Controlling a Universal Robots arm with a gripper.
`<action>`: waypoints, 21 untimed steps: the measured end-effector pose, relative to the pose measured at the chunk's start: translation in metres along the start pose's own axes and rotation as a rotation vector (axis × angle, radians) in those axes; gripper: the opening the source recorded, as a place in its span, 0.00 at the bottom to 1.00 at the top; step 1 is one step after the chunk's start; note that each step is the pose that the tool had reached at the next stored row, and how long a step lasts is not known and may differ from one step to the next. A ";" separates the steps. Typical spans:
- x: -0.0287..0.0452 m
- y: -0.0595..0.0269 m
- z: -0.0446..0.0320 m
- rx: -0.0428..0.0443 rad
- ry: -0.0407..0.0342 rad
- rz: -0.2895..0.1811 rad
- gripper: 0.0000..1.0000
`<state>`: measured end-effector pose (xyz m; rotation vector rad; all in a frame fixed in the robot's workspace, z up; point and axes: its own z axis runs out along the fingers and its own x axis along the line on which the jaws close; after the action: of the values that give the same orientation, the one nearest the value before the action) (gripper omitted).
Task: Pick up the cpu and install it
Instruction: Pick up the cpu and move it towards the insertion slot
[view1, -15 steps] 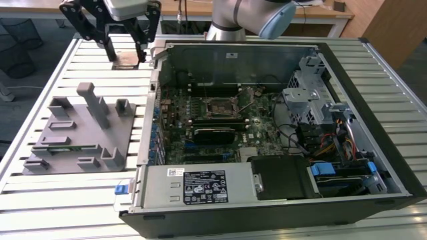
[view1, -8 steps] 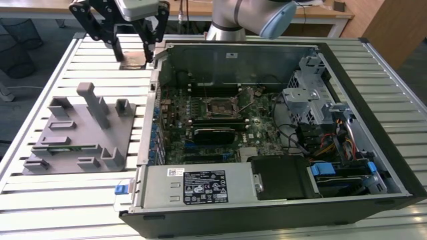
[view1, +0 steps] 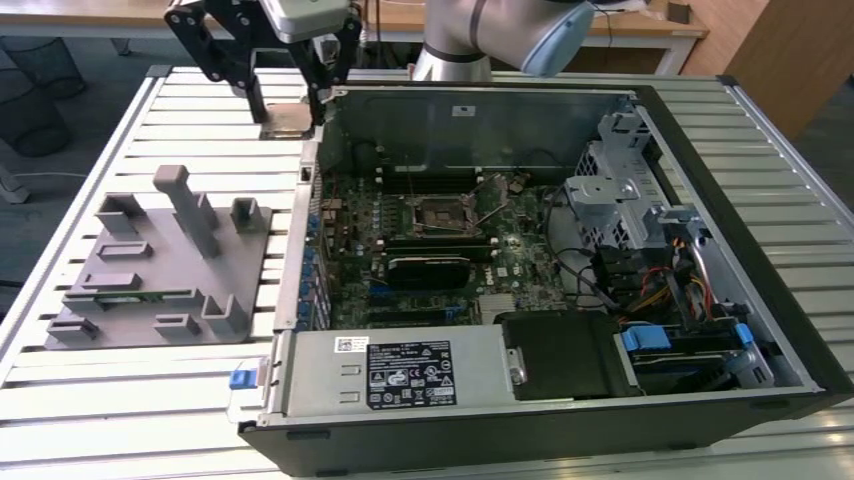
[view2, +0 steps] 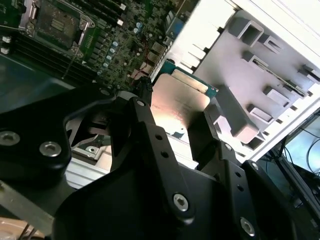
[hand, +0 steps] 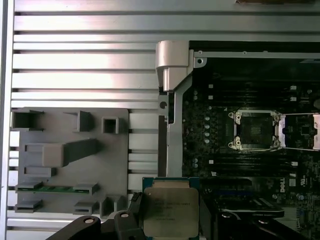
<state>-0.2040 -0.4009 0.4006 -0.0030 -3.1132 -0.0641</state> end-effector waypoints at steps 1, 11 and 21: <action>-0.0026 0.0000 0.0000 0.0000 0.0000 0.000 0.53; -0.0297 0.0001 -0.0006 0.0001 0.0001 0.000 0.53; -0.0546 0.0001 -0.0010 0.0000 0.0000 0.000 0.53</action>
<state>-0.1494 -0.4008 0.4000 -0.0030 -3.1132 -0.0641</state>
